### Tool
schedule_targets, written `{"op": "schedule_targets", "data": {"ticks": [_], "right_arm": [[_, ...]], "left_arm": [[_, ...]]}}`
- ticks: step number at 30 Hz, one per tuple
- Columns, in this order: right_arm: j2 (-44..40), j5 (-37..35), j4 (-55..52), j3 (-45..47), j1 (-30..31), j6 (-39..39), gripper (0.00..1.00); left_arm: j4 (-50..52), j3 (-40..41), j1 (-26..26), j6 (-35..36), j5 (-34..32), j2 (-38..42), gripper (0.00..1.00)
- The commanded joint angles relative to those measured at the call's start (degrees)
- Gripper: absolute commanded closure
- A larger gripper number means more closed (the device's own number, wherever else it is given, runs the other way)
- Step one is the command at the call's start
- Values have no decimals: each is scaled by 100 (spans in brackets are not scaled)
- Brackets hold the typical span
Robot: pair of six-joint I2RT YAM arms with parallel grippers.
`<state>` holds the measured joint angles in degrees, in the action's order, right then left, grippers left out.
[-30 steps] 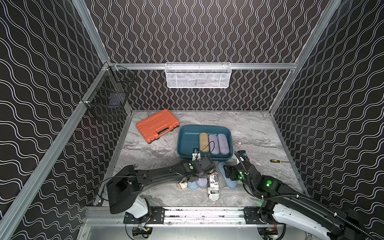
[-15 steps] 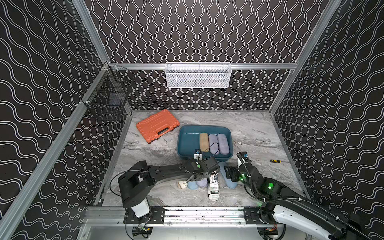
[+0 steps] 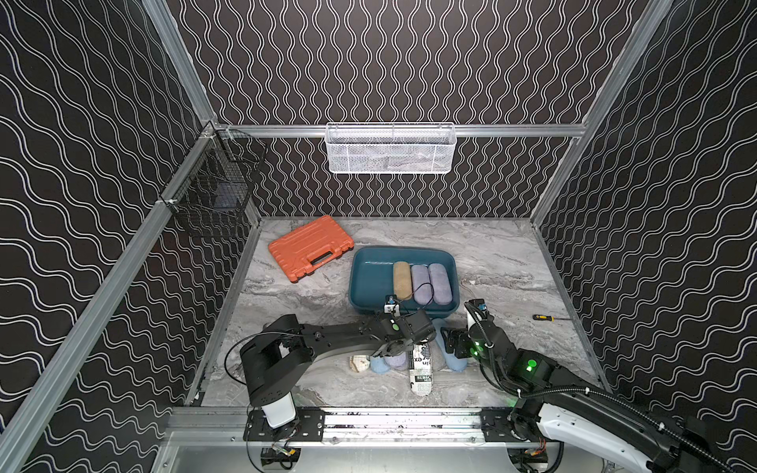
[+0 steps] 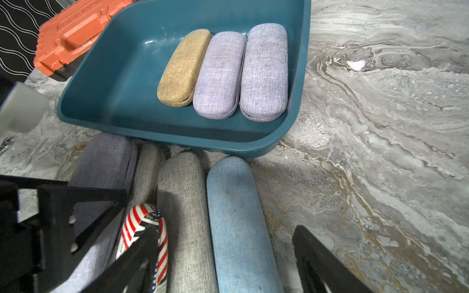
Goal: Put the glasses cases into the storage boxes
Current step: Pick up the glasses case.
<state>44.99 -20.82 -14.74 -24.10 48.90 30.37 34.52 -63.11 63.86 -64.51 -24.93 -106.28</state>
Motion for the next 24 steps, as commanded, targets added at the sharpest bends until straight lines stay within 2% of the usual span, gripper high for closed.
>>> {"op": "schedule_targets", "data": {"ticks": [1, 16, 21, 24], "right_arm": [[98, 27, 244, -51, -26, -61, 16], [539, 300, 632, -121, -264, -132, 15], [689, 543, 787, -151, -515, -186, 15], [805, 660, 838, -212, -671, -240, 15]], "left_arm": [[-16, -2, 4, -53, -54, 165, 36], [611, -121, 57, 420, -146, 1381, 38], [795, -509, 16, 896, -389, 1585, 38], [655, -725, -242, 1263, -286, 1506, 38]]}}
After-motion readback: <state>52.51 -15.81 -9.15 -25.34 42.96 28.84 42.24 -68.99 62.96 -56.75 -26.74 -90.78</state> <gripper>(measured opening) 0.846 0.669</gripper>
